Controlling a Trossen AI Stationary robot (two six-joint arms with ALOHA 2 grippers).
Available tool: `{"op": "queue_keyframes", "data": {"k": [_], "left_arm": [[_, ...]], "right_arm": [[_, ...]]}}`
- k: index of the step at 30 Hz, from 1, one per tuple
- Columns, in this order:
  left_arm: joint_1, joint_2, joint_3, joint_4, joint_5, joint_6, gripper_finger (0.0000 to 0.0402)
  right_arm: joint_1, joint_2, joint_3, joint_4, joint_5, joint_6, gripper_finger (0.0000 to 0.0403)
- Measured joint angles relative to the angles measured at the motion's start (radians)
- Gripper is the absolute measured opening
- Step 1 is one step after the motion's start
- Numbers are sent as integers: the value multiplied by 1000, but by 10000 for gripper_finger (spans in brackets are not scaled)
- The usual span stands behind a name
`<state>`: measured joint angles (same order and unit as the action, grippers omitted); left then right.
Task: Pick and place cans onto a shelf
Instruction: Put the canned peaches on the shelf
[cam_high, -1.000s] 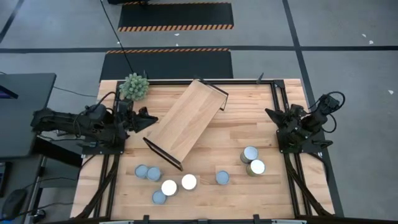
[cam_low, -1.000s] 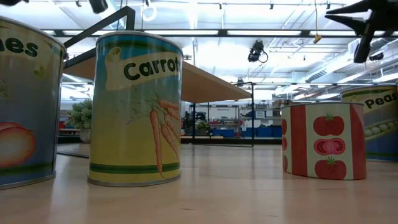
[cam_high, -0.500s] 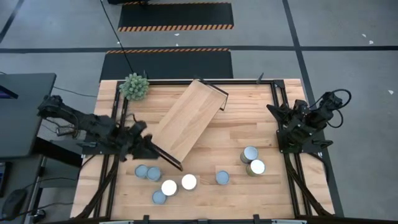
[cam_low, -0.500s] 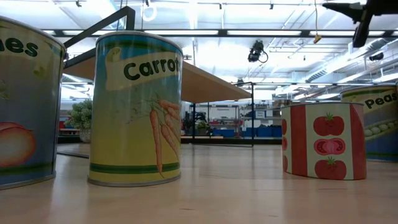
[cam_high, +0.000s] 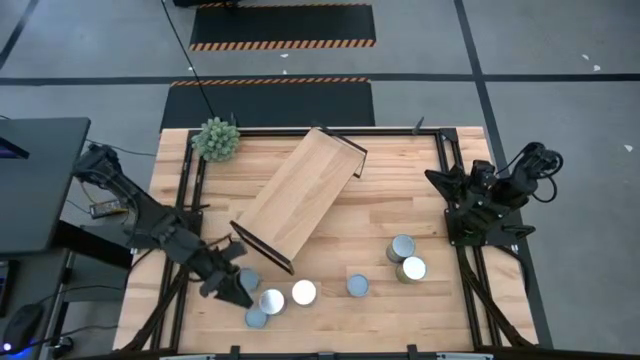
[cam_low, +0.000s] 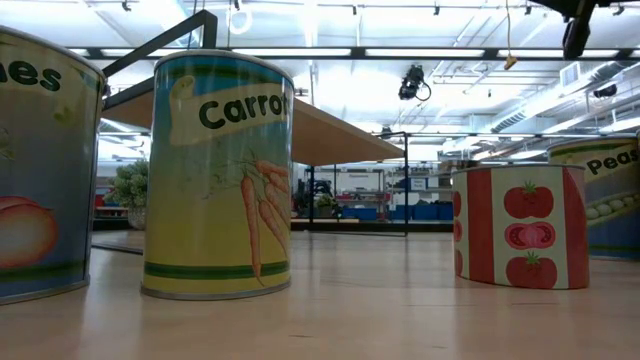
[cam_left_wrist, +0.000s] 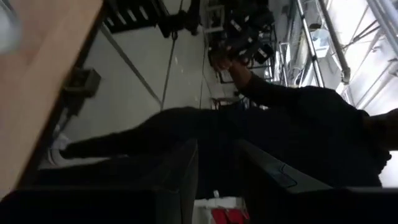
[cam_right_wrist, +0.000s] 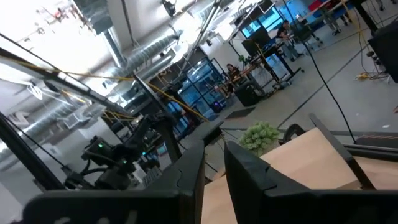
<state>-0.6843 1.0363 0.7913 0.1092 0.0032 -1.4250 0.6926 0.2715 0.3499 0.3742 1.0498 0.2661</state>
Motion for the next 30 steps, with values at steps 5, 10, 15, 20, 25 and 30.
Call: {"op": "queue_keyframes", "data": {"k": [5,10,15,20,25,30], "left_arm": [[-27,101,156,-134,11,69,91],[-37,213,343,-425,-1,201,70],[-38,347,476,-625,-37,282,73],[-38,444,501,-659,-34,313,113],[-27,505,502,-670,-33,322,188],[-2,547,502,-691,-36,378,265]], "right_arm": [[0,51,30,-42,-7,29,69],[1,103,62,-41,-21,30,69],[1,164,101,-52,-32,30,69],[1,233,158,-153,-54,82,69],[0,287,219,-281,-104,149,69],[-17,327,259,-378,-157,199,69]]}}
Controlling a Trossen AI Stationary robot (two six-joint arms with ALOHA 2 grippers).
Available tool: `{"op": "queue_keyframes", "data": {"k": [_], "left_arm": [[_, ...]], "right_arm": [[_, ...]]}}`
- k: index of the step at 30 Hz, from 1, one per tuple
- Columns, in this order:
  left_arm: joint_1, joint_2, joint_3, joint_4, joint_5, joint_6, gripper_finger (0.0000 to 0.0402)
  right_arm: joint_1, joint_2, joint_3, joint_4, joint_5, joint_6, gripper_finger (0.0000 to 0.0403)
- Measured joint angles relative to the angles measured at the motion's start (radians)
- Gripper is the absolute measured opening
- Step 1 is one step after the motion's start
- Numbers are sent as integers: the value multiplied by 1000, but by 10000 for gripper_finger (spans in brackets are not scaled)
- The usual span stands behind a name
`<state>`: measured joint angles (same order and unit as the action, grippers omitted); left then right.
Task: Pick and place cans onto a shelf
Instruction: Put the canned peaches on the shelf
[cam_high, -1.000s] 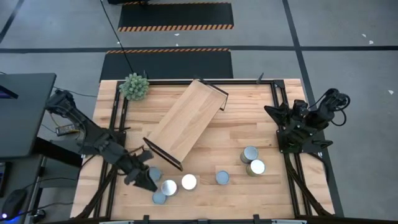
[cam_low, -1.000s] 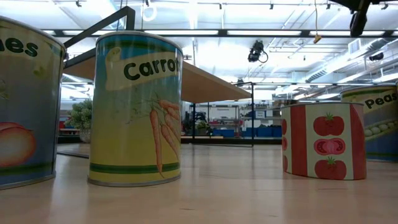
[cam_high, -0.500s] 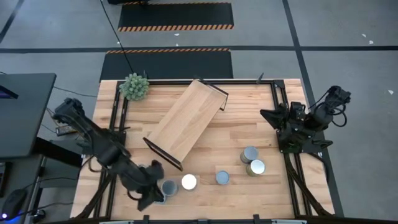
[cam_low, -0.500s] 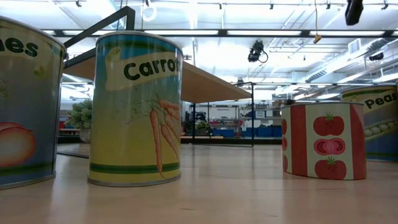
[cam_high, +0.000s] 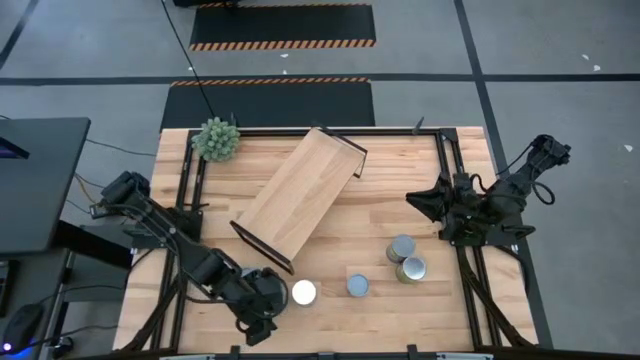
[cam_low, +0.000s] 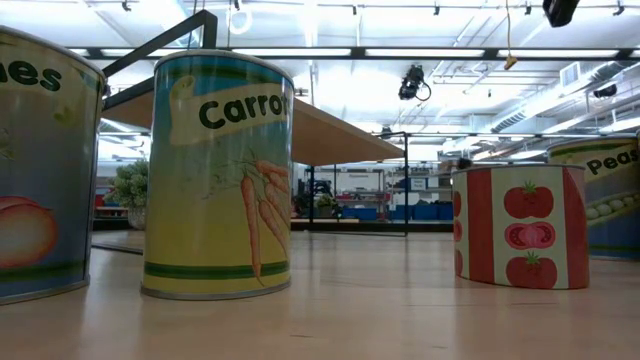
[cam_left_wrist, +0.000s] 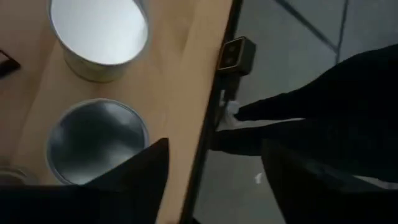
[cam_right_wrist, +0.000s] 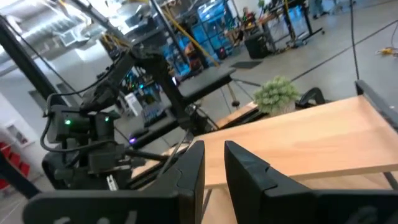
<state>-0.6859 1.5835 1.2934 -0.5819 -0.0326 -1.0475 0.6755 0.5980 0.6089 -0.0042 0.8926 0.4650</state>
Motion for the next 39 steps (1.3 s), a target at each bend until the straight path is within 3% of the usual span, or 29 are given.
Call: {"op": "queue_keyframes", "data": {"k": [5,17,20,27,34,39], "left_arm": [[54,0,0,-2,-13,43,304],[104,0,16,73,31,99,298],[99,6,103,13,-25,174,298],[52,71,323,-329,-206,263,298],[22,155,333,-407,-200,141,315],[20,226,333,-452,-172,138,318]], "right_arm": [[-27,8,2,-15,-57,47,69],[-58,11,2,-66,-108,79,68],[-58,11,2,-105,-110,101,68],[-58,11,2,-124,-110,92,68],[-59,11,2,-125,-110,83,68],[-75,11,2,-130,-110,82,68]]}}
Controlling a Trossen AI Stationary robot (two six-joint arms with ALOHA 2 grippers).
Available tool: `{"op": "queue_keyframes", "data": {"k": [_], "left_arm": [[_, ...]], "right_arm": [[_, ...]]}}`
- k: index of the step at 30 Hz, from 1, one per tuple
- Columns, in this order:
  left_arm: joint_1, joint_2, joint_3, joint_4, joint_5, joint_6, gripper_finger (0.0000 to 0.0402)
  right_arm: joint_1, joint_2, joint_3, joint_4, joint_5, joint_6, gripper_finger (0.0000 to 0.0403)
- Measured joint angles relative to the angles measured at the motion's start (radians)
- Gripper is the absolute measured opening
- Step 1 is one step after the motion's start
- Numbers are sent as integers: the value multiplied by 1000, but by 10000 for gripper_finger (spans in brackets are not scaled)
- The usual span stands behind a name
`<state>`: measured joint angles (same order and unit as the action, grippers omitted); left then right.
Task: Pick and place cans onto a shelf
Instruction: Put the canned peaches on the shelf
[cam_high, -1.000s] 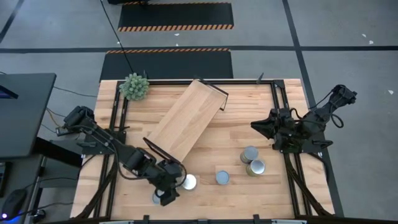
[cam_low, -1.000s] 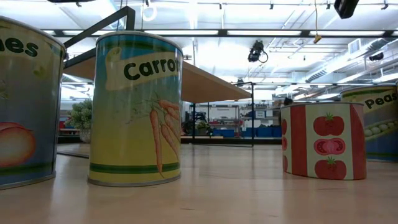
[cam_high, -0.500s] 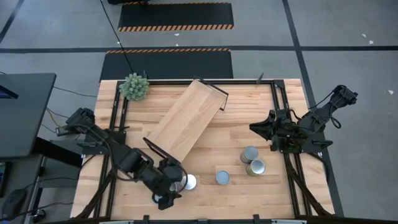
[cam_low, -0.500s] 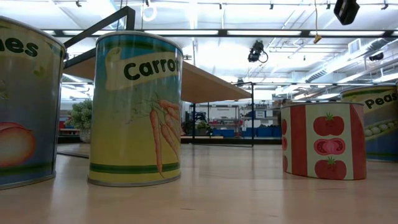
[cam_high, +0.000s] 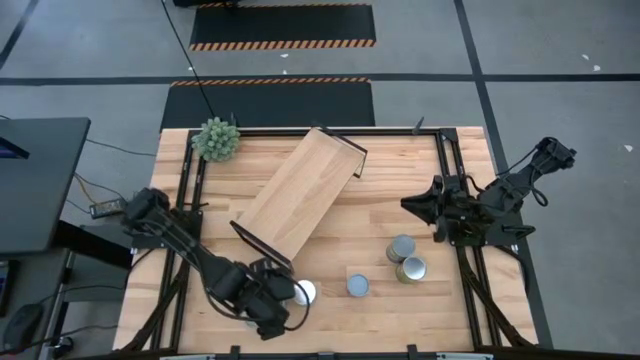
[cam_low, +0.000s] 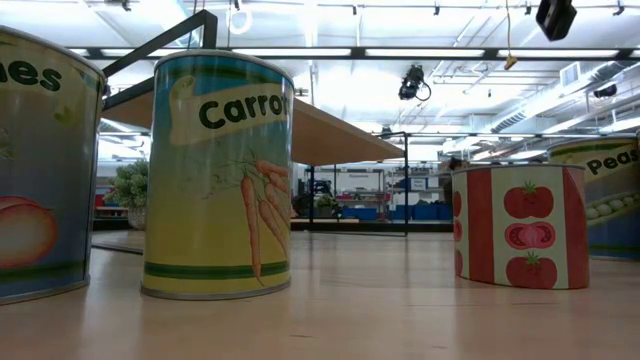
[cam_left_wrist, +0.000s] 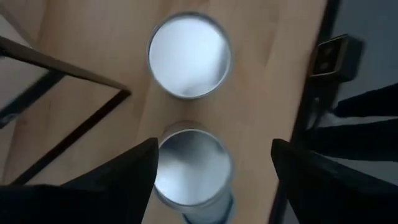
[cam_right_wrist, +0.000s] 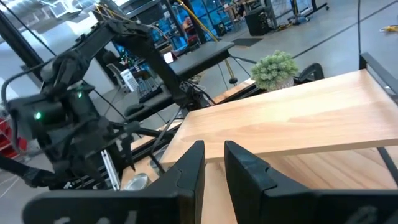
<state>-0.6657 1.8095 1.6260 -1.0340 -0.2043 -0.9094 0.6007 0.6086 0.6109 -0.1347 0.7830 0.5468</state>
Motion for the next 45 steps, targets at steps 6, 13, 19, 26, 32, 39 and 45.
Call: {"op": "queue_keyframes", "data": {"k": [6,13,19,26,32,39,45], "left_arm": [[-20,39,0,-58,17,-14,318],[-69,38,0,-186,26,-26,318],[-75,0,-70,-218,57,-29,318],[-42,-189,-309,-41,63,-129,316],[-7,-222,-337,12,33,-118,290],[7,-194,-338,101,30,-120,244],[6,-161,-338,120,27,-127,195]], "right_arm": [[-22,0,0,-3,-12,0,68],[-44,0,0,-3,-32,-8,68],[-56,0,0,-2,-32,-8,68],[-57,0,0,0,-37,30,68],[-57,0,0,5,-37,36,68],[-57,0,0,6,-37,35,68],[-57,0,0,6,-37,35,68]]}}
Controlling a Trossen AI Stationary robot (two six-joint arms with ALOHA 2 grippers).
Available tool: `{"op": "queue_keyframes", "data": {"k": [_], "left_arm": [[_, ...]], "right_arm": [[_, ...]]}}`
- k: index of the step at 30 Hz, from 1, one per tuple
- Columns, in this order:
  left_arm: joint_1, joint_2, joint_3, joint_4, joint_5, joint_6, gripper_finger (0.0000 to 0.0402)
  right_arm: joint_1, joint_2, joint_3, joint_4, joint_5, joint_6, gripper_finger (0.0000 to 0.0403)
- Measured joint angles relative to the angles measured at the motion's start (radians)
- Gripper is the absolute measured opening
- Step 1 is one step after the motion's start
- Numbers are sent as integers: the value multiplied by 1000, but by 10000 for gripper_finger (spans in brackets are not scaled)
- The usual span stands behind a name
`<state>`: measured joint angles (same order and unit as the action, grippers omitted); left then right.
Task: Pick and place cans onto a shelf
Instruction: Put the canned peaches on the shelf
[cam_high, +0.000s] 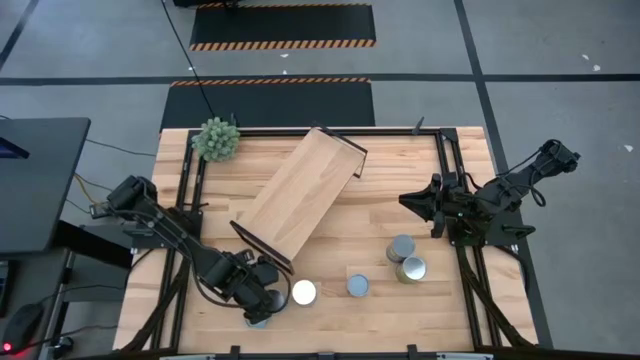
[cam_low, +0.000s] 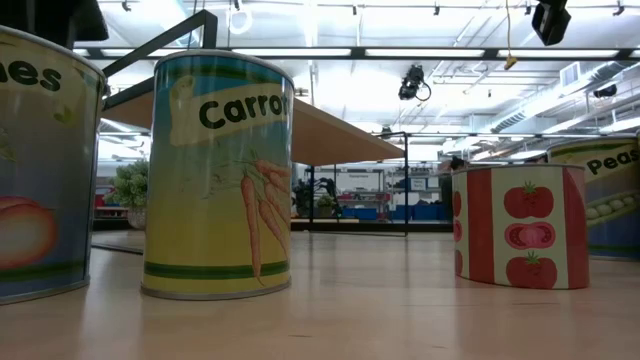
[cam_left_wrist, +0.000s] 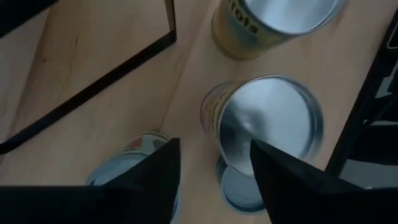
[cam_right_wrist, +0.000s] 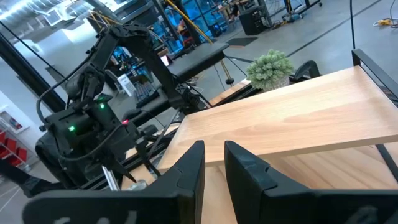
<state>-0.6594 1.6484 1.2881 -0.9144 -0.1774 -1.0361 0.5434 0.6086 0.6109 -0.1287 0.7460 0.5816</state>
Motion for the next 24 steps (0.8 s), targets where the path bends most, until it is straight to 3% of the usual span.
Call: {"op": "queue_keyframes", "data": {"k": [6,24], "left_arm": [[0,9,1,33,6,-13,161],[-17,57,2,44,43,-28,157]], "right_arm": [[0,0,0,4,-1,2,68],[0,0,0,23,-1,2,68]]}}
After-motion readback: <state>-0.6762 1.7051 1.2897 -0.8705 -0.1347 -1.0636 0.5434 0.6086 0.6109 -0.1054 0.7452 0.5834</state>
